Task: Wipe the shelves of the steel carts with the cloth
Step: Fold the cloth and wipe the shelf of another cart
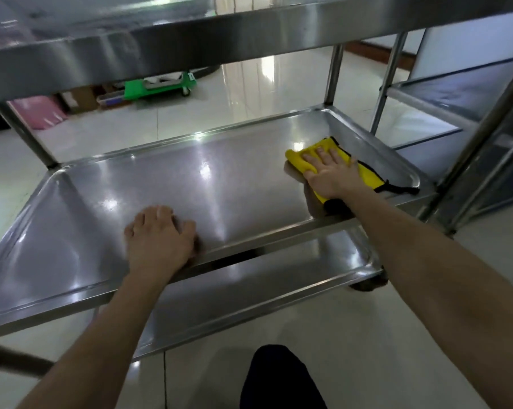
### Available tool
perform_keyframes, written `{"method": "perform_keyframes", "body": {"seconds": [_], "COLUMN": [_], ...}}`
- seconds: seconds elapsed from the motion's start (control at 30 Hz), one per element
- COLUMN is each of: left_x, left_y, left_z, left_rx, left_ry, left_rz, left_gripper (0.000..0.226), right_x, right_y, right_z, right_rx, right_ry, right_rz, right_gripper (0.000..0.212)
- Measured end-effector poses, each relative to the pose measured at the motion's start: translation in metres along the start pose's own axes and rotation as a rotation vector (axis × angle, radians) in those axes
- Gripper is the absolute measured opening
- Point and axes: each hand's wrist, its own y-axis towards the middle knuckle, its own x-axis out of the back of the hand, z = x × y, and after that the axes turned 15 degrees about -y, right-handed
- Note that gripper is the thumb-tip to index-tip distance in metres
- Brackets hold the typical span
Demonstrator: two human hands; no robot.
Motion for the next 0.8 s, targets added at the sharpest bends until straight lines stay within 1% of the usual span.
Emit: {"method": "perform_keyframes", "body": {"seconds": [0.07, 0.13, 0.23, 0.3, 0.33, 0.43, 0.5, 0.57, 0.63, 0.73, 0.8], "left_x": [-0.022, -0.045, -0.062, -0.064, -0.066, -0.067, -0.068, -0.068, -0.068, -0.067, -0.067], "left_y": [0.003, 0.003, 0.008, 0.012, 0.014, 0.019, 0.024, 0.029, 0.033, 0.037, 0.038], "left_z": [-0.043, -0.073, -0.081, -0.079, -0.080, -0.084, -0.083, -0.079, -0.077, -0.077, -0.080], "left_rx": [-0.097, -0.174, -0.212, -0.217, -0.215, -0.209, -0.206, -0.194, -0.189, -0.184, -0.183], "left_ry": [-0.059, -0.040, -0.005, 0.010, 0.021, 0.046, 0.050, 0.053, 0.048, 0.040, 0.022], "left_rz": [0.034, 0.097, 0.075, 0.052, 0.047, 0.019, 0.017, 0.019, 0.020, 0.022, 0.020], "left_gripper": [0.058, 0.058, 0.058, 0.056, 0.054, 0.052, 0.053, 0.053, 0.052, 0.051, 0.052], "right_x": [0.003, 0.004, 0.008, 0.013, 0.017, 0.023, 0.026, 0.029, 0.033, 0.028, 0.019], "right_y": [0.001, 0.004, 0.018, 0.029, 0.035, 0.045, 0.055, 0.070, 0.087, 0.109, 0.109], "right_z": [0.005, 0.005, 0.006, 0.029, 0.047, 0.098, 0.107, 0.095, 0.068, 0.003, -0.048], "right_rx": [0.014, 0.026, 0.017, 0.044, 0.086, 0.308, 0.403, 0.432, 0.365, 0.124, 0.003], "right_ry": [-0.001, -0.009, -0.022, -0.037, -0.034, 0.001, 0.002, 0.019, 0.024, 0.000, -0.004], "right_rz": [0.010, 0.015, 0.021, 0.027, 0.021, 0.015, 0.018, 0.024, 0.013, 0.016, 0.047], "right_gripper": [0.066, 0.064, 0.063, 0.065, 0.065, 0.070, 0.067, 0.062, 0.062, 0.062, 0.063]}}
